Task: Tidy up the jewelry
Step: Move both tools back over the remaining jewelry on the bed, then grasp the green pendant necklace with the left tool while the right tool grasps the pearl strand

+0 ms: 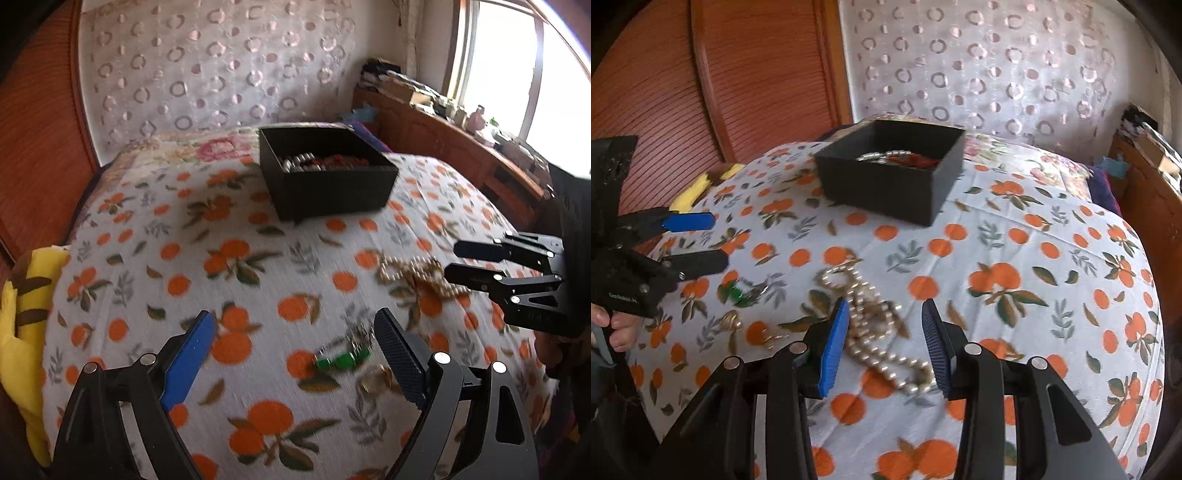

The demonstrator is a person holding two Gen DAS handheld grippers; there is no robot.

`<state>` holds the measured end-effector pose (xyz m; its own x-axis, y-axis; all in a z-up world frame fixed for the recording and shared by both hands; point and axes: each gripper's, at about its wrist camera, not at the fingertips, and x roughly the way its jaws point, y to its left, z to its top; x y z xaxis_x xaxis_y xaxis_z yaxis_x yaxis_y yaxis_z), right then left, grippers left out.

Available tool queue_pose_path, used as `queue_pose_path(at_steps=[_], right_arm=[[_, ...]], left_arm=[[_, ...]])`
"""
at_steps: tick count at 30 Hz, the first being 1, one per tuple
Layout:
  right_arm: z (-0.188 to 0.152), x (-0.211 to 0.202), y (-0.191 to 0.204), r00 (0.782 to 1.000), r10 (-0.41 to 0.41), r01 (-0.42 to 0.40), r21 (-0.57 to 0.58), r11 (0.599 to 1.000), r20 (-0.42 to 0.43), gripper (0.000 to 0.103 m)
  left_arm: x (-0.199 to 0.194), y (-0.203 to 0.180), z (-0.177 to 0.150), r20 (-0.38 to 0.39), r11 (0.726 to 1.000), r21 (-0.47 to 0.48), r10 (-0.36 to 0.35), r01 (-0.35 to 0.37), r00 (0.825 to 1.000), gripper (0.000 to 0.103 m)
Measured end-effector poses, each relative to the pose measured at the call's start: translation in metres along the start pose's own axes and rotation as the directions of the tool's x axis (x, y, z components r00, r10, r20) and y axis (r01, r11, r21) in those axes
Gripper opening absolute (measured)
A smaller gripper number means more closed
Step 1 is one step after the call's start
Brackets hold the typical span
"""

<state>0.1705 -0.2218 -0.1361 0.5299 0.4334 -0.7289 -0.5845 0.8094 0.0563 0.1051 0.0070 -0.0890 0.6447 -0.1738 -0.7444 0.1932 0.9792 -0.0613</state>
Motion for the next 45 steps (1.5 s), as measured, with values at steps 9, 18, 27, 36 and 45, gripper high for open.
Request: queue_pose_path(at_steps=[9,18,27,36,45], right_arm=[[-0.003,0.013,-0.005,0.998,-0.026,0.027,0.0,1.0,-0.064,0.032],[-0.005,0.012,-0.004,0.996,-0.029,0.029,-0.009,1.0,-0.084,0.027],[0.012,0.016,-0.015,0.998,-0.015,0.016,0.022,1.0,-0.057,0.027],[0.013,0.028,-0.013,0.994,-0.038,0.031,-0.067,0.997,-0.1,0.01],[0.007,0.022,-0.021,0.995,-0.054,0.05,-0.048,0.998,-0.087,0.005]], left_arm=[[0.004,-0.005,-0.007,-0.017,1.0,0.007,-0.006,0.006,1.0,0.085],[0.004,-0.004,-0.007,-0.016,1.0,0.007,-0.002,0.002,1.0,0.085],[0.003,-0.002,-0.005,-0.013,1.0,0.01,-0.003,0.003,1.0,0.085],[0.004,-0.003,-0.006,-0.022,1.0,0.016,-0.007,0.007,1.0,0.085],[0.005,-0.023,-0.009,-0.032,0.995,0.056,-0.075,0.077,0.997,0.062]])
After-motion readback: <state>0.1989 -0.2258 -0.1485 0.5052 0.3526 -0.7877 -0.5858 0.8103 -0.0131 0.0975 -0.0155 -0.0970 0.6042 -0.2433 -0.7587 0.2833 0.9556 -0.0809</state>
